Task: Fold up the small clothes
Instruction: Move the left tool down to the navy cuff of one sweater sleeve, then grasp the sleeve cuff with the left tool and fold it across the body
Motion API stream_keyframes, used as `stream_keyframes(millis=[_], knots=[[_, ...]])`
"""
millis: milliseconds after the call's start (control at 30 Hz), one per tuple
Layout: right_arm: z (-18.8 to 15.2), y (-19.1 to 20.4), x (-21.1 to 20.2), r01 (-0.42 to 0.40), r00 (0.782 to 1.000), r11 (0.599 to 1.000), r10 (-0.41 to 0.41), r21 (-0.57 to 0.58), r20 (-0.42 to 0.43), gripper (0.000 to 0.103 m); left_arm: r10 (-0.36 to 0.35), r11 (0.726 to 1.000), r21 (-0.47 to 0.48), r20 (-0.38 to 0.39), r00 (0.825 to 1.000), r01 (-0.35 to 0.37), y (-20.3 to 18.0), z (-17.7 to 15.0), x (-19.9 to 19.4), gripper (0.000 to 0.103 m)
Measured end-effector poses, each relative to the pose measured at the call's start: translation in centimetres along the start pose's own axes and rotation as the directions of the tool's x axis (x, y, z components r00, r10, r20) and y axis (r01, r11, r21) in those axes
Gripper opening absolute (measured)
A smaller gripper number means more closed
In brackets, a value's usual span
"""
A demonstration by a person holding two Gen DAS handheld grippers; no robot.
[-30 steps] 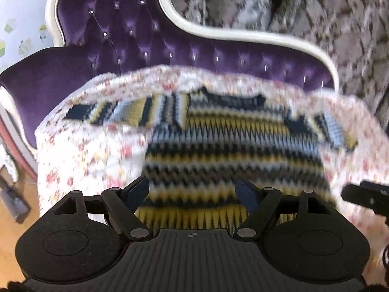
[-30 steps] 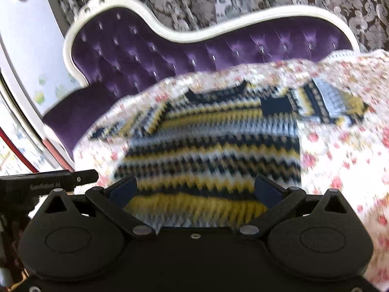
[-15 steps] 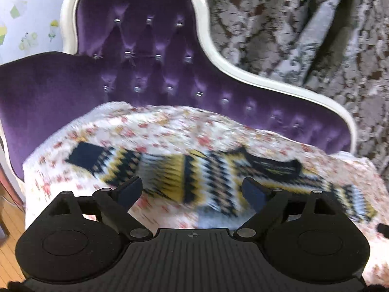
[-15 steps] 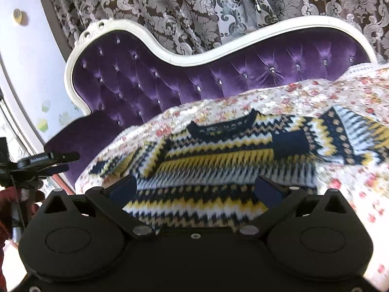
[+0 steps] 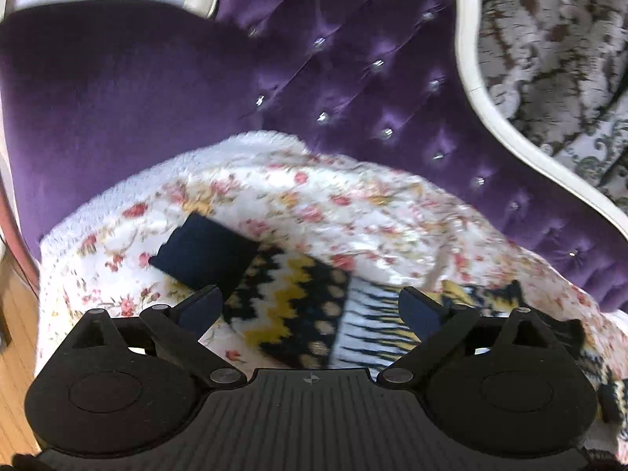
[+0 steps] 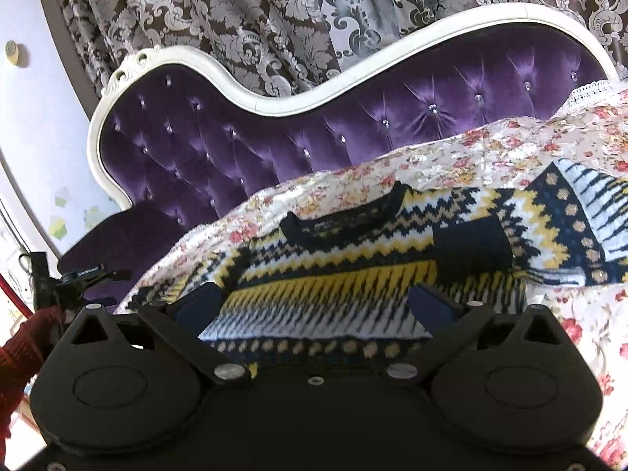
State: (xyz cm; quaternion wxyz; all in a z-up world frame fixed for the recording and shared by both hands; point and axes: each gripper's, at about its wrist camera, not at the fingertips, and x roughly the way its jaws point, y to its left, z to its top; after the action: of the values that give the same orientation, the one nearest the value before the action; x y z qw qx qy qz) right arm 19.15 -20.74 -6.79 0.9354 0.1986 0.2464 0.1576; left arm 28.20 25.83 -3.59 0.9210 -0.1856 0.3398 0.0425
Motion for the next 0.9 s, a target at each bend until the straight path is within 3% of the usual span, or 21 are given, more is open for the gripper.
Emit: stream_keyframes(millis=[300, 500, 600, 767, 900], knots=[[-0.9, 0.7, 1.0, -0.040, 0.998, 0.999, 0.040, -0.007, -0.047, 0.103, -0.006, 0.998, -0.067, -0.049, 0.999, 0.003, 1.6, 0.1, 3.9, 0.097], [-2.4, 0.1, 1.9, -0.035, 0.993, 0.999, 0.038, 0.023, -0.111, 0.103, 0.108, 0.991, 0.080, -0.043, 0.993, -0.104, -0.7, -1.0, 5.1, 0.096], [-3.4, -0.1, 2.8, -0.056, 0.982, 0.997, 0.064, 0.047, -0.179, 0.103, 0.200, 0.958, 0.218, -0.045, 0.979, -0.186, -2.7, -2.0, 6.1, 0.098], [-4.0, 0.7, 2.8, -0.059, 0.983, 0.997, 0.051, -0.045, -0.174, 0.103, 0.186, 0.968, 0.183, -0.066, 0.980, -0.172, -2.0, -1.7, 6.3, 0.099], [-3.9, 0.3, 2.5, -0.095, 0.983, 0.995, 0.092, -0.010, -0.158, 0.103, 0.195, 0.967, 0.184, -0.075, 0.978, -0.178, -2.2, -1.7, 6.5, 0.101]])
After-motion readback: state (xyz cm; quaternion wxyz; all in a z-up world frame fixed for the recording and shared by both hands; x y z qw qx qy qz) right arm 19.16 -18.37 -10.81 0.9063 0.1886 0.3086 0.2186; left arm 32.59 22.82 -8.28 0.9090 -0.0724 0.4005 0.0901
